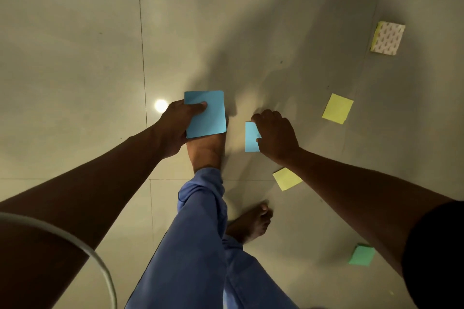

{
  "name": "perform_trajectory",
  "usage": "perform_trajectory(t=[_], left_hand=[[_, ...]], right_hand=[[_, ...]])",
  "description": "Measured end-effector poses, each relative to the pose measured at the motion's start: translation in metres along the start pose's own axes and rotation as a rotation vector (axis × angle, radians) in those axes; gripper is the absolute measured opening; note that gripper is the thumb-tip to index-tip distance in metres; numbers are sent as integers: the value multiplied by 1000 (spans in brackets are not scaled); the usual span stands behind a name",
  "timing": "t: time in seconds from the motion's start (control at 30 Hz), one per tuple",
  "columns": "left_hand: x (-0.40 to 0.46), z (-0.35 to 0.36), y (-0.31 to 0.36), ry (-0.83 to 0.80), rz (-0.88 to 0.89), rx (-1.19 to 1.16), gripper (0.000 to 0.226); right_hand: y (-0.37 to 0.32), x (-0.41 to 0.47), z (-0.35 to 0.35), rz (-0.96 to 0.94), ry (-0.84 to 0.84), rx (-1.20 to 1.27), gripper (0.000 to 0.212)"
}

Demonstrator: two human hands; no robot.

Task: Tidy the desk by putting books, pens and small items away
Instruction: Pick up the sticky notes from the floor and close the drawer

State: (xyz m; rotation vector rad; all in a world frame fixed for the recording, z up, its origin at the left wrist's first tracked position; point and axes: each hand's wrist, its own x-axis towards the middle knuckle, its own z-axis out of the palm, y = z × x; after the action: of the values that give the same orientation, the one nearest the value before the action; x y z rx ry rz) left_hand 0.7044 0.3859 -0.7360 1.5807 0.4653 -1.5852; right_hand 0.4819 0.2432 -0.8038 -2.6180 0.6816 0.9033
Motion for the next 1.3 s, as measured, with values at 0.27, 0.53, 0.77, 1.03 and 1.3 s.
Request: perform_trajectory(t=[0.27,0.53,0.77,1.03,1.3], left_hand=[[-8,-3,-25,15,-23,36,40],[-15,-2,-35,-8,-26,38,38],[-24,1,-39,-35,-16,-10,44],[-50,18,-36,-25,-23,-124,46],[-63,62,-29,-68,17,-110,34]], right_hand=[[-18,4,15,-58,47,-199,78],[-20,6,24,-10,73,-226,57],[-2,-6,3,198,22,295,31],[33,-43,-54,313,-7,869,33],[44,-84,-110,261,-119,1560,18]])
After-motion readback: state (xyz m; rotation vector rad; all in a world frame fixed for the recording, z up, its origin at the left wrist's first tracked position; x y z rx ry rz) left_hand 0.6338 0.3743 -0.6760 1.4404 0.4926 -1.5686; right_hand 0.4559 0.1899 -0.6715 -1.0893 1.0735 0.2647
